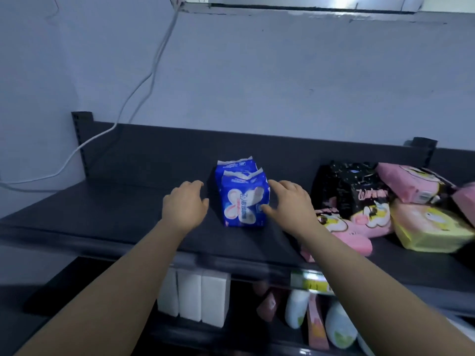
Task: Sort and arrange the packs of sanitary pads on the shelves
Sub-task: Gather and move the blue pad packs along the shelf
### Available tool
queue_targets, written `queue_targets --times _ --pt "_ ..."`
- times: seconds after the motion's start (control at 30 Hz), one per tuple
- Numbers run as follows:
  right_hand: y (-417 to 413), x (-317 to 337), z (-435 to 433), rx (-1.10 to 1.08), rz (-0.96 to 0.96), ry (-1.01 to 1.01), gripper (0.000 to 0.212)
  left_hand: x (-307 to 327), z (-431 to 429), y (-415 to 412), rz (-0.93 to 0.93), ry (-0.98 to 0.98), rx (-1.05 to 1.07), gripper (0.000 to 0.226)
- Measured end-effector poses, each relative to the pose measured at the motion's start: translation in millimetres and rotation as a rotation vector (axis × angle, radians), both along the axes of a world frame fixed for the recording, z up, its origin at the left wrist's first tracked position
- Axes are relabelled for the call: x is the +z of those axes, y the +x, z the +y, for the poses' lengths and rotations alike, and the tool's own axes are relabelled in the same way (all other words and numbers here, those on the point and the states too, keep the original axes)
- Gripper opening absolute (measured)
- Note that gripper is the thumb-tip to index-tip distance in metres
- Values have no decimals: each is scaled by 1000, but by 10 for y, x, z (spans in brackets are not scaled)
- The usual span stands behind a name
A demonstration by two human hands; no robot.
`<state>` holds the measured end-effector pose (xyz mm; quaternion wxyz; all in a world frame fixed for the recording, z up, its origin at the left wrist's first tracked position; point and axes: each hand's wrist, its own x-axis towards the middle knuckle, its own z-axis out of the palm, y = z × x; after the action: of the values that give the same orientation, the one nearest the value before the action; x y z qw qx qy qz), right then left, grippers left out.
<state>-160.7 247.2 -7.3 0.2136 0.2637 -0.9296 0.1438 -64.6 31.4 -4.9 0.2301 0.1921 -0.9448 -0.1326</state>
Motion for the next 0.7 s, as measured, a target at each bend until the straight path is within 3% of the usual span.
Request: queue_targets --times 0.13,0.33,0.5,0.7 --pt "-465 55 -86 46 -56 11 75 42 -147 -462 41 107 -8 52" --pt "-989 68 -276 73 -307 -27 117 114 -399 -1028 73 357 -65 61" --pt "-1177 69 -390 200 -519 -111 122 19 -596 -1403 39 360 -201 59" --pt "-1290 38 -467 278 -639 -126 111 45 -849 -1819 -172 271 -384 83"
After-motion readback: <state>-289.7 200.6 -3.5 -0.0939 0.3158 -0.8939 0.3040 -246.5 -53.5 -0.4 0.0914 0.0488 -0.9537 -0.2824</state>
